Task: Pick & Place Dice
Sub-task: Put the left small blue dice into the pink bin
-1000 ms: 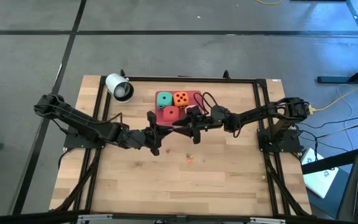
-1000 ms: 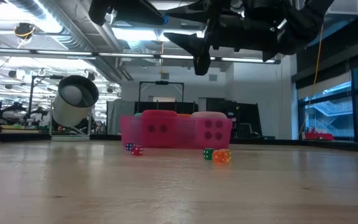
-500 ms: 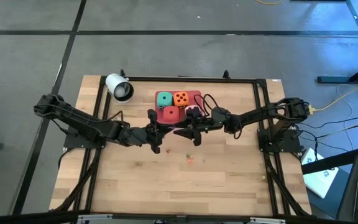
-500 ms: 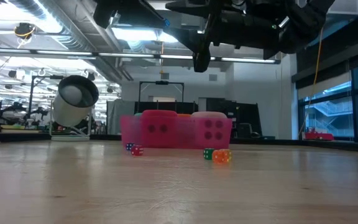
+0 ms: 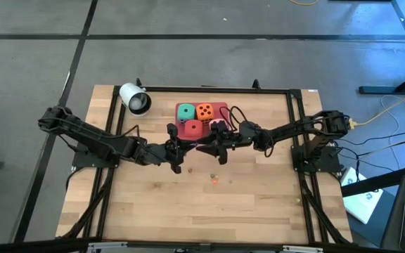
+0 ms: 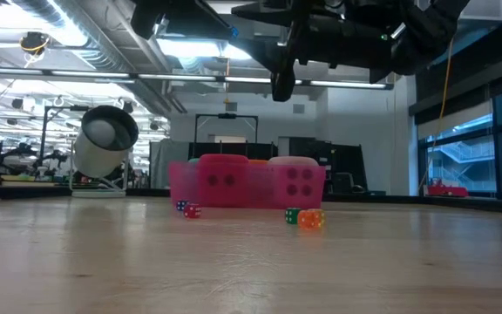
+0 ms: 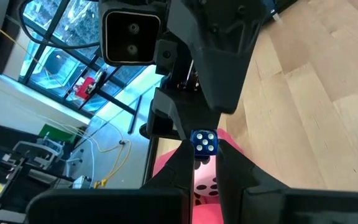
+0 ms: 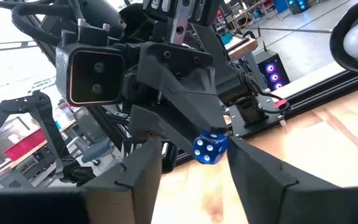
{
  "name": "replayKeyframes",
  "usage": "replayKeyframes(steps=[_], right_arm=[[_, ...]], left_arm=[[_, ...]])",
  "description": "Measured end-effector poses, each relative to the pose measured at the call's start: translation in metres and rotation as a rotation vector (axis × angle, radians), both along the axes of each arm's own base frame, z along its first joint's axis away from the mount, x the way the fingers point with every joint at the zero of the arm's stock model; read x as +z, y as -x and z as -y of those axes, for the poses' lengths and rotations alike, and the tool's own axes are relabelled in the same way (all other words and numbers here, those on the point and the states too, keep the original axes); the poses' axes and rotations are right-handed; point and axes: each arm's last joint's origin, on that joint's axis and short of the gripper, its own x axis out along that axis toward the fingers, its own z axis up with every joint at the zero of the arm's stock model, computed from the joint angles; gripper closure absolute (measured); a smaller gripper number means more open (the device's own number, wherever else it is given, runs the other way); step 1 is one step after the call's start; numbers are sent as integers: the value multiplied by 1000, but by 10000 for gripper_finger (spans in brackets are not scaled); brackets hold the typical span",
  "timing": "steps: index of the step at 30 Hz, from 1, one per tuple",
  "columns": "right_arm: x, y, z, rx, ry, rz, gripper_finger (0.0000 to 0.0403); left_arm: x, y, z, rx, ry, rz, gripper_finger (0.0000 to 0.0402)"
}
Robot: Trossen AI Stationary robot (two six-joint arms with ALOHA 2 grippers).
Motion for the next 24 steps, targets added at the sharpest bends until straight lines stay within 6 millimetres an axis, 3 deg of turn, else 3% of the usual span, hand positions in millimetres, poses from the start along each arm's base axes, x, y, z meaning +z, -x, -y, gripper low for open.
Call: replayKeyframes(steps=[14, 24], right_arm=[[-1, 0, 0, -7, -1, -8, 341], [-2, 0, 0, -6, 7, -16, 360]], left_arm=[[0, 0, 0, -7, 3, -3, 373], [-2, 1, 0, -5, 16, -16, 373]])
